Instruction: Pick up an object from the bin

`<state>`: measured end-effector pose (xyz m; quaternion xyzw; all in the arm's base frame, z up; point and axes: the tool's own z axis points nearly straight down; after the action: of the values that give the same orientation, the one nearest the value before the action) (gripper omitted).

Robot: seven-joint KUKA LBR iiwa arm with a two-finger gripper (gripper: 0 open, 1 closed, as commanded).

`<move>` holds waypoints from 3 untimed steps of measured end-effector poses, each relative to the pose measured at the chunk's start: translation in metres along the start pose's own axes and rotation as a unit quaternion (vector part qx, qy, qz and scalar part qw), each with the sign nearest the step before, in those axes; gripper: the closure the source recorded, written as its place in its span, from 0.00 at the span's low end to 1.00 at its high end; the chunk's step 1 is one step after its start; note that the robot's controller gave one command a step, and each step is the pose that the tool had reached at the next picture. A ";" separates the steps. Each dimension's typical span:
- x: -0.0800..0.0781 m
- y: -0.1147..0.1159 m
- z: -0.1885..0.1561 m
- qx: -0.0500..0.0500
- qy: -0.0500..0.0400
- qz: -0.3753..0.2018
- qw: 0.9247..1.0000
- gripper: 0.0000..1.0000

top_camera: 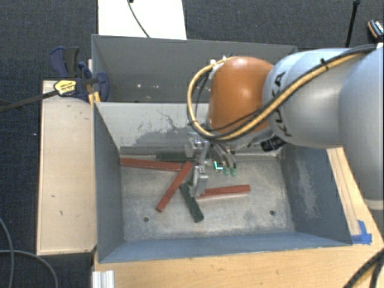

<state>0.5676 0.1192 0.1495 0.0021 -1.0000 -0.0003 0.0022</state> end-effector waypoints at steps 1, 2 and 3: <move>-0.014 -0.119 0.079 0.001 -0.001 -0.016 1.000 0.00; 0.065 -0.075 0.080 -0.001 0.000 0.049 0.999 0.00; 0.063 -0.077 0.079 0.000 -0.003 0.052 0.999 1.00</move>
Offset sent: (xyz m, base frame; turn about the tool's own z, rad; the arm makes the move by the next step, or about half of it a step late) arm 0.0147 -0.1134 -0.0777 -0.0407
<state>0.5049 0.0417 0.0704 -0.0494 -0.9988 -0.0006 -0.0003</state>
